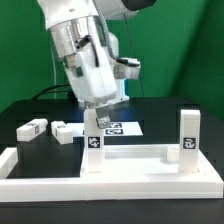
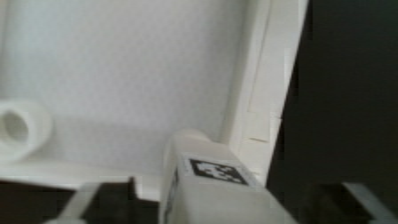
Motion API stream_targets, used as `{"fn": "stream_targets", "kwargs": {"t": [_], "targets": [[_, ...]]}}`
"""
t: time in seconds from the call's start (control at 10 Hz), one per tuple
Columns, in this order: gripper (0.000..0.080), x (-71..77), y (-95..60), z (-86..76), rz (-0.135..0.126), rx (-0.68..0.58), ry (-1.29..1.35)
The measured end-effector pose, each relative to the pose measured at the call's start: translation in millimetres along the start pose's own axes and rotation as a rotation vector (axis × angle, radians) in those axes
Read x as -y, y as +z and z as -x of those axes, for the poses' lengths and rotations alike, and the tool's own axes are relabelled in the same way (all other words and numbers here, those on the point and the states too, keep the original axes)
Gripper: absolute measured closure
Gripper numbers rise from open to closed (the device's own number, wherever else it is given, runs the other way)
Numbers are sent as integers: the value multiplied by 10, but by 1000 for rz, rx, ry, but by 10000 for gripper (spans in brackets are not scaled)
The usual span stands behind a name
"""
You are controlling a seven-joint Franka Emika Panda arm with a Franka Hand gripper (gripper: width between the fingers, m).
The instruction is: Assemble desk
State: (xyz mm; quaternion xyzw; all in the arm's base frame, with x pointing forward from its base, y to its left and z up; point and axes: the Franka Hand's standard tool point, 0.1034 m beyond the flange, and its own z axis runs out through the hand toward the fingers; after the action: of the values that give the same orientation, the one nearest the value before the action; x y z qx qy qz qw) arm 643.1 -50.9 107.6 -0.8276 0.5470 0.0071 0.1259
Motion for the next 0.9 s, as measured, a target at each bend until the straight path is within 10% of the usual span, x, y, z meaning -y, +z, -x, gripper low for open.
{"fn": "stream_targets", "kwargs": {"t": [0.4, 0.6, 0.9], "targets": [[153, -11, 7, 14, 15, 2, -315], [151, 14, -69, -38, 118, 5, -655], [151, 63, -29, -45, 162, 3, -911]]}}
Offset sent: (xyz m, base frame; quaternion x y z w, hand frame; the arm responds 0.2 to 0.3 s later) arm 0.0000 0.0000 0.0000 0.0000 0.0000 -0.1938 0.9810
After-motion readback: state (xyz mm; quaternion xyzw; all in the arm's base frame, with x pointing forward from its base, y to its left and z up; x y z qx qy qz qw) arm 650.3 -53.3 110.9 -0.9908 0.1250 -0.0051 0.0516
